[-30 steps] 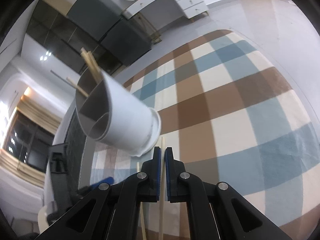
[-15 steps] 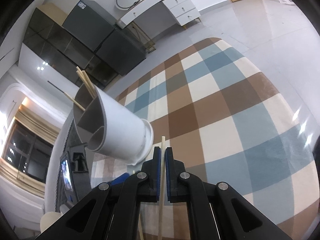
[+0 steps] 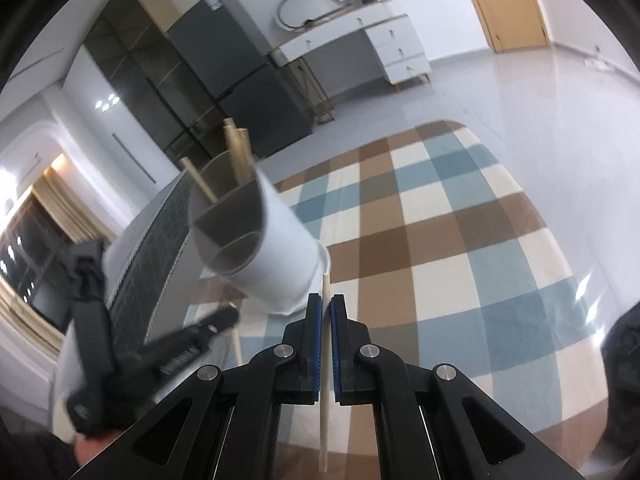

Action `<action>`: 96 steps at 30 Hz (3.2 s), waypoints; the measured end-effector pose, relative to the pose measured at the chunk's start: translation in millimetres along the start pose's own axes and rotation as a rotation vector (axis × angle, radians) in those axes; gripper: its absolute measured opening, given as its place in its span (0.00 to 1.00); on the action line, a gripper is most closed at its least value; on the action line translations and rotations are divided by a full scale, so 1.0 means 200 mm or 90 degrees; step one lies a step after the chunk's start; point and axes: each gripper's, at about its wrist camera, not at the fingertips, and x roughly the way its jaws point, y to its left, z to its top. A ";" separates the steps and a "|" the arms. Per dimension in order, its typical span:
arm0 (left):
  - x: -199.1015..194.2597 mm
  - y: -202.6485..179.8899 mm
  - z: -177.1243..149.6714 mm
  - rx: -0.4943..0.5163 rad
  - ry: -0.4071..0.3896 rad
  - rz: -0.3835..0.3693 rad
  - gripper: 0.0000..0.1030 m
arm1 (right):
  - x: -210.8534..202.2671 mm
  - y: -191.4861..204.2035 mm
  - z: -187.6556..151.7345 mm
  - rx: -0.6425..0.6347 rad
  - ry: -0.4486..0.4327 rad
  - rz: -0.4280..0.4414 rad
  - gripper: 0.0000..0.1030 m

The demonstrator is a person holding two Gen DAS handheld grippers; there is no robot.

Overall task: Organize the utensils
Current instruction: 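Pinch the last chopstick with the left gripper while the right gripper holds its chopstick, then lift and carry both held chopsticks above the grey holder's opening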

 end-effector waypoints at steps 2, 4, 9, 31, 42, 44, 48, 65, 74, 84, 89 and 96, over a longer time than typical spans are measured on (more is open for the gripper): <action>-0.07 0.01 0.00 -0.001 -0.020 -0.010 0.00 | -0.04 0.05 -0.02 -0.024 -0.013 -0.002 0.03; -0.14 0.03 -0.01 0.003 -0.032 -0.019 0.00 | -0.06 0.11 -0.04 -0.047 -0.020 -0.002 0.03; -0.13 0.00 0.03 0.014 -0.027 -0.026 0.00 | -0.09 0.20 -0.06 -0.071 -0.028 -0.005 0.03; -0.33 0.03 0.12 0.068 -0.056 -0.076 0.00 | -0.17 0.32 0.01 -0.100 -0.072 -0.019 0.03; -0.51 0.02 0.43 0.079 -0.100 -0.114 0.00 | -0.21 0.40 0.29 -0.129 -0.131 -0.010 0.03; -0.53 0.03 0.50 0.078 -0.109 -0.116 0.00 | -0.23 0.44 0.38 -0.139 -0.150 -0.006 0.03; -0.57 0.04 0.64 0.076 -0.134 -0.113 0.00 | -0.23 0.51 0.56 -0.154 -0.183 0.004 0.03; -0.35 0.08 1.00 0.106 -0.162 -0.082 0.00 | 0.07 0.60 0.95 -0.146 -0.241 0.038 0.03; -0.19 0.08 0.98 0.107 -0.121 -0.085 0.00 | 0.23 0.51 0.91 -0.119 -0.210 0.046 0.03; -0.09 0.06 0.93 0.108 -0.076 -0.099 0.00 | 0.33 0.48 0.82 -0.128 -0.169 0.051 0.04; -0.05 0.05 0.91 0.097 -0.066 -0.101 0.00 | 0.39 0.49 0.77 -0.145 -0.139 0.054 0.03; -0.01 0.05 0.90 0.092 -0.050 -0.096 0.01 | 0.45 0.48 0.71 -0.156 -0.102 0.054 0.03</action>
